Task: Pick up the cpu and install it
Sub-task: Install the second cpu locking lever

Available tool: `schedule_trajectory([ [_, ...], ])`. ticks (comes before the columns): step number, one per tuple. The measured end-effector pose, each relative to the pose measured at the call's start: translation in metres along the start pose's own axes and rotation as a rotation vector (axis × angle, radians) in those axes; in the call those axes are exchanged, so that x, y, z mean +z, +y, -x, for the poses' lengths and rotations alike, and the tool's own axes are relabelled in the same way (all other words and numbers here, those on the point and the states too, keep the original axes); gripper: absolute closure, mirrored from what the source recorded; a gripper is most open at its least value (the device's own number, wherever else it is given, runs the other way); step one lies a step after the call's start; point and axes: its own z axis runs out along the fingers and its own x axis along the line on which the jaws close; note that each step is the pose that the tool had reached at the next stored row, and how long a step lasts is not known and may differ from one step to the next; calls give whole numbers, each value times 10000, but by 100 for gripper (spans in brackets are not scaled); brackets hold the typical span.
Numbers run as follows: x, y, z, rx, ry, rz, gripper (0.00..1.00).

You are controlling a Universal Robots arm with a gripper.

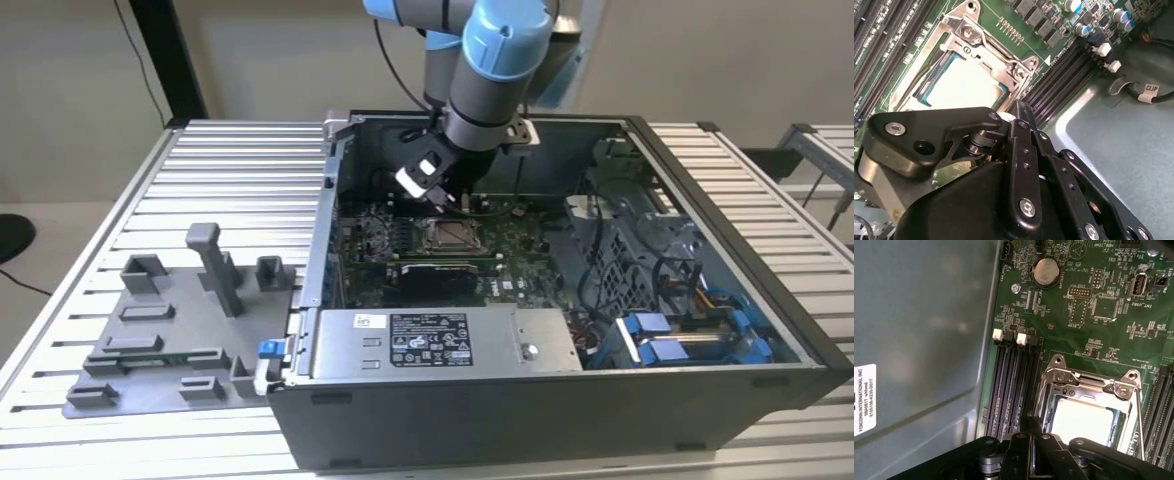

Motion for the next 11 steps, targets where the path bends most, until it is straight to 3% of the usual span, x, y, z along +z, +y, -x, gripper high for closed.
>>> schedule_trajectory([
  [11,-1,62,18,-1,3,2,100],
])
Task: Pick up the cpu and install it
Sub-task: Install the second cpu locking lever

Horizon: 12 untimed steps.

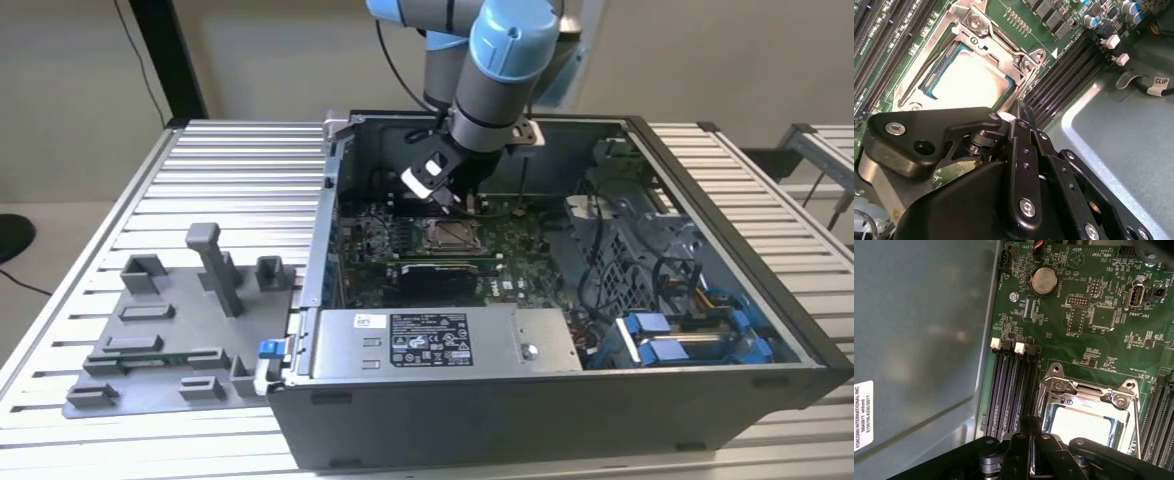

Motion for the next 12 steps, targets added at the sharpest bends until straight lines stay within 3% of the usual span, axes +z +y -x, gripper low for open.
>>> schedule_trajectory([
  [12,11,2,20,1,-4,-3,100],
])
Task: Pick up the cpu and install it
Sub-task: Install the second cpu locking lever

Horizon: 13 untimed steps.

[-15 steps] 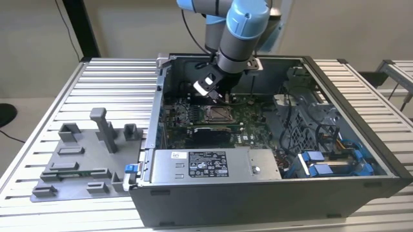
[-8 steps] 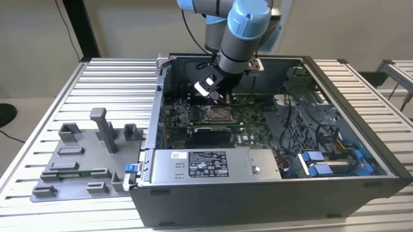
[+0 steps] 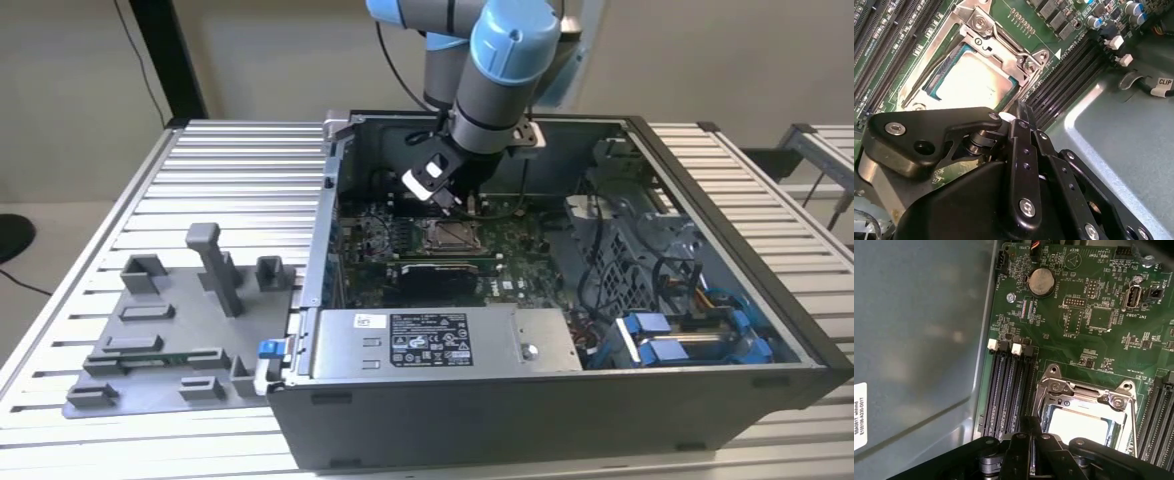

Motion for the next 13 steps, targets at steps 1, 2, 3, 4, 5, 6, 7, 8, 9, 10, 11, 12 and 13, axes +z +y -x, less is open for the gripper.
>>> schedule_trajectory([
  [1,2,0,-1,0,-1,0,100],
  [2,4,0,-1,0,-1,0,100],
  [3,5,0,0,0,0,0,100],
  [4,7,0,0,0,0,1,100],
  [5,9,1,0,0,1,1,100],
  [6,11,2,0,1,0,0,100],
  [7,13,3,-1,1,0,1,100],
  [8,15,4,-2,2,1,0,100],
  [9,16,5,-2,1,0,0,100],
  [10,18,6,-3,0,0,0,100],
  [11,21,8,-4,1,1,1,100],
  [12,23,9,-5,1,1,1,100],
  [13,25,12,-7,1,1,1,100],
])
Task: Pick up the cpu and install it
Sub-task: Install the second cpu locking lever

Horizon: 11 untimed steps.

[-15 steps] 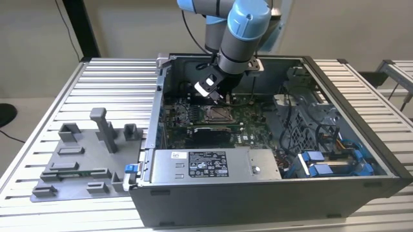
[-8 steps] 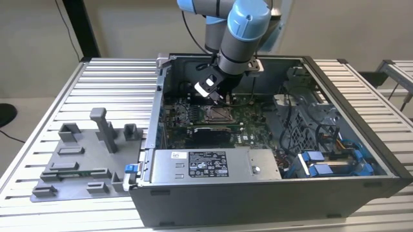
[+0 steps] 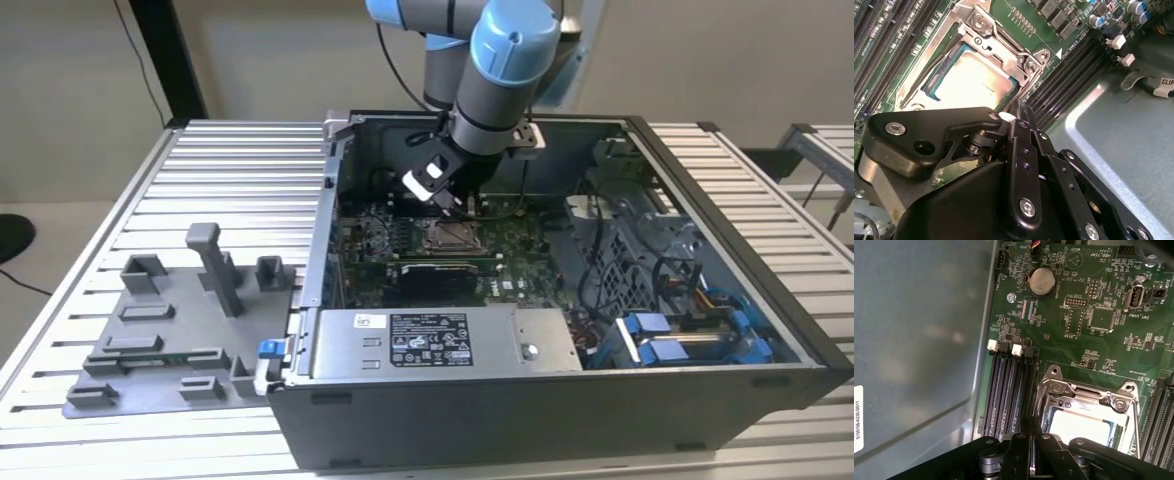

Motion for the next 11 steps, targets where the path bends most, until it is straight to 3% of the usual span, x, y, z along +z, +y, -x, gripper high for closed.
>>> schedule_trajectory([
  [11,22,32,-1,0,-2,-1,100],
])
